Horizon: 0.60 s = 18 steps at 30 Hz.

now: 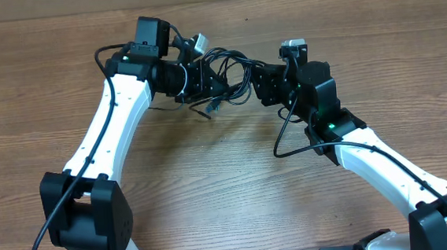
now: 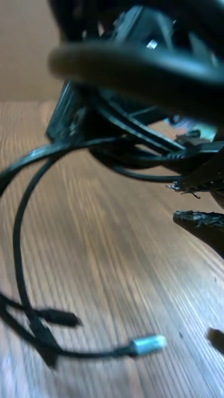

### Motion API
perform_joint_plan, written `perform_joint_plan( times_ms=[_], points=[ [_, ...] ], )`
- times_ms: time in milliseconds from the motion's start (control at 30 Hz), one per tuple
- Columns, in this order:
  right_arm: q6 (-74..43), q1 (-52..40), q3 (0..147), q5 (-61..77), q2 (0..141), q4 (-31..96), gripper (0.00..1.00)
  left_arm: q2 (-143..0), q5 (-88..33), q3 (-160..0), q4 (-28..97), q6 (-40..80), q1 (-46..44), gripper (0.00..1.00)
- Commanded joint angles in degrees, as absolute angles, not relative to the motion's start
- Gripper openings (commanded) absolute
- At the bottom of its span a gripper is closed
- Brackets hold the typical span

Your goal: Untangle cables

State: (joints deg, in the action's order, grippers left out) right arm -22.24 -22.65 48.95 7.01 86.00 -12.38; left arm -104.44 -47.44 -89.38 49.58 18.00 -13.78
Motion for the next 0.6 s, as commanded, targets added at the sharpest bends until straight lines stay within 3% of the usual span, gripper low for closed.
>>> perform_joint_plan(
  times_ms=[0,133,333,433,567],
  points=[
    [-22.24,-22.81,49.54,-3.03,85.76,-12.8,0.41,-103.81,-59.2,-89.73,49.78,14.98,-14.76,0.04],
    [-22.24,-22.79,49.54,-7.92,85.76,-12.32,0.41,-103.81,-70.17,-89.73,49.76,10.81,-14.76,0.04],
    [-22.2,-22.74,49.54,-17.67,85.86,-6.7,0.4,-103.81,-75.92,-89.73,50.19,10.11,-14.52,0.04],
    [-22.17,-22.76,49.54,-17.96,85.91,-3.09,0.38,-103.81,-84.29,-89.73,47.9,8.32,-14.35,0.04],
    [-21.98,-22.74,49.52,-17.98,85.91,3.4,0.37,-103.81,-85.49,-89.73,43.94,8.36,-12.93,0.05]
  ],
)
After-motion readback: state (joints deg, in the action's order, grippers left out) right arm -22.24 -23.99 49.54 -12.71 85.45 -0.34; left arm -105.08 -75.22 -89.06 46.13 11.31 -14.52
